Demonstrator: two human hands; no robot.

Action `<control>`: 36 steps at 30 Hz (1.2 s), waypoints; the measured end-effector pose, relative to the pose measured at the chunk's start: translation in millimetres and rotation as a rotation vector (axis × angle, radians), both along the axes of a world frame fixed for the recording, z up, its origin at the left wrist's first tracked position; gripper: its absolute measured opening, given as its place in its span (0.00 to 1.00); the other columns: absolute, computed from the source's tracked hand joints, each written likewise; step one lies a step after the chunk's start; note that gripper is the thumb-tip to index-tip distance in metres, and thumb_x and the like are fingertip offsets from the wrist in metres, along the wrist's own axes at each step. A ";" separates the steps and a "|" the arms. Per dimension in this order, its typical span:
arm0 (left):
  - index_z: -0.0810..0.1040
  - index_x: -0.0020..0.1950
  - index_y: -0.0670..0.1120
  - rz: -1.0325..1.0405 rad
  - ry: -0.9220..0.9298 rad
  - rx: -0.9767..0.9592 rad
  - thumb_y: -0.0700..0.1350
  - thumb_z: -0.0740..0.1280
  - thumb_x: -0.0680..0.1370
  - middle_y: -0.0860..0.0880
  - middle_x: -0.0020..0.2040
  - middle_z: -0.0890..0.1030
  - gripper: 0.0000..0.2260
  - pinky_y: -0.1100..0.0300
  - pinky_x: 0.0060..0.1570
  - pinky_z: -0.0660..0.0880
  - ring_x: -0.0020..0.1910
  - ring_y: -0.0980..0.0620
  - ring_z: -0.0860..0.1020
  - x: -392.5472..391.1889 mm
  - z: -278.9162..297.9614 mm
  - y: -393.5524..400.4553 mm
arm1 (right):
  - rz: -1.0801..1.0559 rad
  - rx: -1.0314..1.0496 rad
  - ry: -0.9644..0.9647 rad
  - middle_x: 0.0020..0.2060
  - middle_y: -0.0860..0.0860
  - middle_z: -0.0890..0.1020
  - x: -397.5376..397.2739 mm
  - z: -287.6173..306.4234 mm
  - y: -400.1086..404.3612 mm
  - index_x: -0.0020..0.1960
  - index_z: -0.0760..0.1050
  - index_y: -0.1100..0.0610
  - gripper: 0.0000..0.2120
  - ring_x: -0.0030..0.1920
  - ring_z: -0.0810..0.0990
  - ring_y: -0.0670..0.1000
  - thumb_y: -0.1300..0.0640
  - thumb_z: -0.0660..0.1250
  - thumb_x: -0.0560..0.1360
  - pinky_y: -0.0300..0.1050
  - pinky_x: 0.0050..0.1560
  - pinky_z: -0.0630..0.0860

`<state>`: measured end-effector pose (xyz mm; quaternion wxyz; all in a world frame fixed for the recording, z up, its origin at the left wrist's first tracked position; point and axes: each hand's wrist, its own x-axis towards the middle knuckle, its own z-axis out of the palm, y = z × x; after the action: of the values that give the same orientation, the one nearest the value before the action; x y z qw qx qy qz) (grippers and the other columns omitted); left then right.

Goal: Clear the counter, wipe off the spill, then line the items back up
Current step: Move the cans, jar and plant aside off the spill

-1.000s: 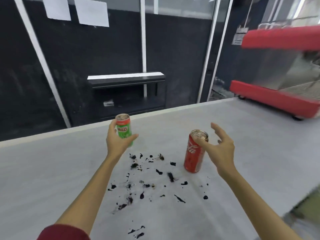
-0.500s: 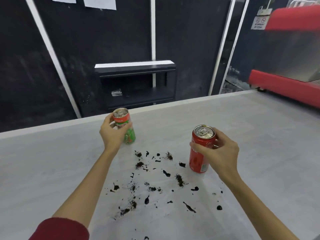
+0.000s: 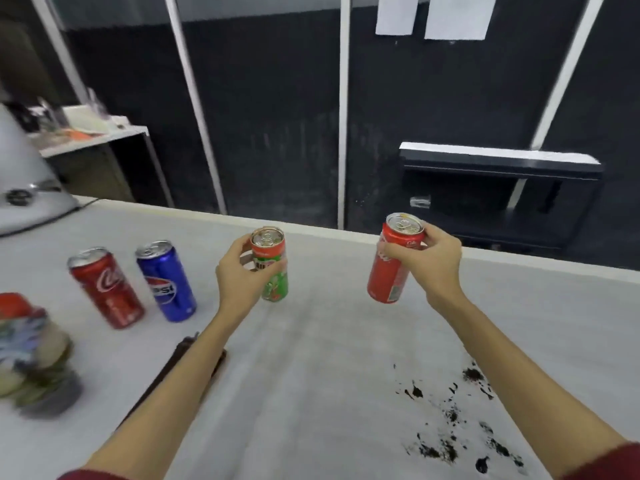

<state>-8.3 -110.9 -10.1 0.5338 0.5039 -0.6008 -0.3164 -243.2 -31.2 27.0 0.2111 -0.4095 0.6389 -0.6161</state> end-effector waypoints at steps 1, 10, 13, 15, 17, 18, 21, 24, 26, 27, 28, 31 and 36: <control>0.72 0.63 0.45 0.022 -0.009 0.006 0.38 0.75 0.67 0.52 0.57 0.76 0.26 0.67 0.46 0.72 0.54 0.54 0.74 13.0 -3.2 1.7 | 0.035 0.004 -0.005 0.46 0.48 0.80 11.9 -0.4 -16.0 0.55 0.77 0.55 0.23 0.46 0.79 0.49 0.59 0.78 0.62 0.43 0.47 0.76; 0.72 0.63 0.45 0.184 0.054 0.082 0.37 0.76 0.65 0.47 0.61 0.78 0.28 0.70 0.44 0.71 0.57 0.51 0.76 65.6 -32.5 3.9 | 0.258 0.086 0.024 0.53 0.52 0.81 97.4 -21.6 -110.2 0.58 0.75 0.56 0.26 0.49 0.78 0.49 0.55 0.78 0.63 0.44 0.49 0.75; 0.72 0.64 0.45 0.188 0.053 0.092 0.38 0.76 0.65 0.47 0.61 0.77 0.29 0.70 0.45 0.72 0.57 0.52 0.76 66.5 -33.6 2.3 | 0.282 0.126 0.034 0.55 0.54 0.81 112.5 -29.1 -120.5 0.60 0.75 0.57 0.27 0.52 0.79 0.52 0.55 0.78 0.63 0.48 0.53 0.77; 0.71 0.65 0.45 0.171 0.048 0.101 0.39 0.76 0.65 0.47 0.62 0.77 0.30 0.66 0.48 0.73 0.58 0.51 0.76 66.6 -33.9 0.0 | 0.294 0.144 0.036 0.56 0.54 0.81 118.5 -33.5 -124.1 0.60 0.75 0.58 0.28 0.53 0.79 0.53 0.56 0.78 0.63 0.50 0.55 0.77; 0.70 0.66 0.45 0.161 0.036 0.114 0.40 0.76 0.66 0.47 0.63 0.76 0.31 0.63 0.51 0.74 0.59 0.51 0.75 66.4 -33.7 -2.0 | 0.309 0.151 0.041 0.57 0.55 0.81 122.3 -36.6 -125.9 0.61 0.75 0.57 0.28 0.53 0.79 0.52 0.56 0.78 0.63 0.51 0.56 0.77; 0.70 0.66 0.46 0.161 0.029 0.121 0.40 0.76 0.66 0.47 0.63 0.76 0.31 0.62 0.52 0.74 0.60 0.51 0.75 66.1 -33.3 -2.9 | 0.310 0.154 0.047 0.57 0.54 0.80 123.6 -37.4 -126.7 0.62 0.74 0.57 0.29 0.54 0.79 0.53 0.55 0.78 0.63 0.51 0.57 0.76; 0.68 0.67 0.46 0.153 0.021 0.135 0.40 0.76 0.67 0.47 0.64 0.75 0.31 0.62 0.53 0.72 0.59 0.54 0.74 64.1 -32.9 -3.4 | 0.309 0.170 0.071 0.60 0.54 0.78 125.2 -39.7 -126.4 0.64 0.71 0.56 0.30 0.57 0.77 0.53 0.54 0.77 0.64 0.52 0.58 0.75; 0.67 0.68 0.46 0.127 0.024 0.143 0.41 0.75 0.67 0.47 0.65 0.75 0.31 0.62 0.53 0.72 0.58 0.56 0.73 65.7 -33.0 -1.8 | 0.331 0.196 0.108 0.62 0.54 0.76 126.6 -42.3 -122.0 0.66 0.68 0.54 0.32 0.60 0.75 0.54 0.52 0.76 0.65 0.53 0.60 0.74; 0.66 0.69 0.47 0.089 0.011 0.157 0.41 0.75 0.67 0.47 0.66 0.74 0.32 0.60 0.54 0.72 0.61 0.52 0.73 72.7 -32.6 1.5 | 0.336 0.229 0.142 0.66 0.53 0.72 128.7 -42.8 -115.4 0.69 0.64 0.54 0.35 0.64 0.72 0.55 0.51 0.75 0.67 0.54 0.62 0.72; 0.66 0.69 0.48 0.072 0.009 0.167 0.41 0.75 0.68 0.47 0.66 0.73 0.32 0.59 0.55 0.73 0.62 0.50 0.73 78.6 -32.6 4.6 | 0.311 0.228 0.158 0.69 0.53 0.70 129.7 -42.6 -110.3 0.71 0.61 0.54 0.36 0.67 0.70 0.55 0.51 0.74 0.68 0.54 0.64 0.70; 0.66 0.69 0.48 0.064 0.014 0.173 0.41 0.74 0.68 0.47 0.66 0.73 0.32 0.58 0.56 0.73 0.62 0.50 0.74 86.0 -32.7 9.1 | 0.270 0.205 0.177 0.70 0.53 0.68 130.7 -42.2 -102.9 0.71 0.61 0.54 0.35 0.68 0.68 0.55 0.52 0.73 0.69 0.54 0.66 0.68; 0.70 0.66 0.46 0.109 -0.005 0.125 0.41 0.72 0.71 0.47 0.62 0.76 0.25 0.58 0.55 0.74 0.59 0.49 0.76 114.3 -34.4 32.2 | 0.202 0.015 0.274 0.66 0.55 0.72 136.2 -41.8 -69.3 0.66 0.68 0.57 0.24 0.64 0.71 0.54 0.59 0.69 0.72 0.43 0.60 0.68; 0.76 0.61 0.47 0.188 -0.227 0.153 0.44 0.65 0.76 0.48 0.62 0.78 0.13 0.58 0.58 0.68 0.60 0.52 0.74 164.7 -53.4 84.2 | 0.713 0.120 0.639 0.60 0.54 0.79 179.6 -54.2 -18.3 0.59 0.77 0.59 0.16 0.62 0.74 0.53 0.65 0.65 0.72 0.39 0.61 0.67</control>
<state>156.5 -26.7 -63.4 0.4499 0.6297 -0.5814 -0.2511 -63.6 -49.6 -27.1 0.2254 -0.7589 0.5261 -0.3105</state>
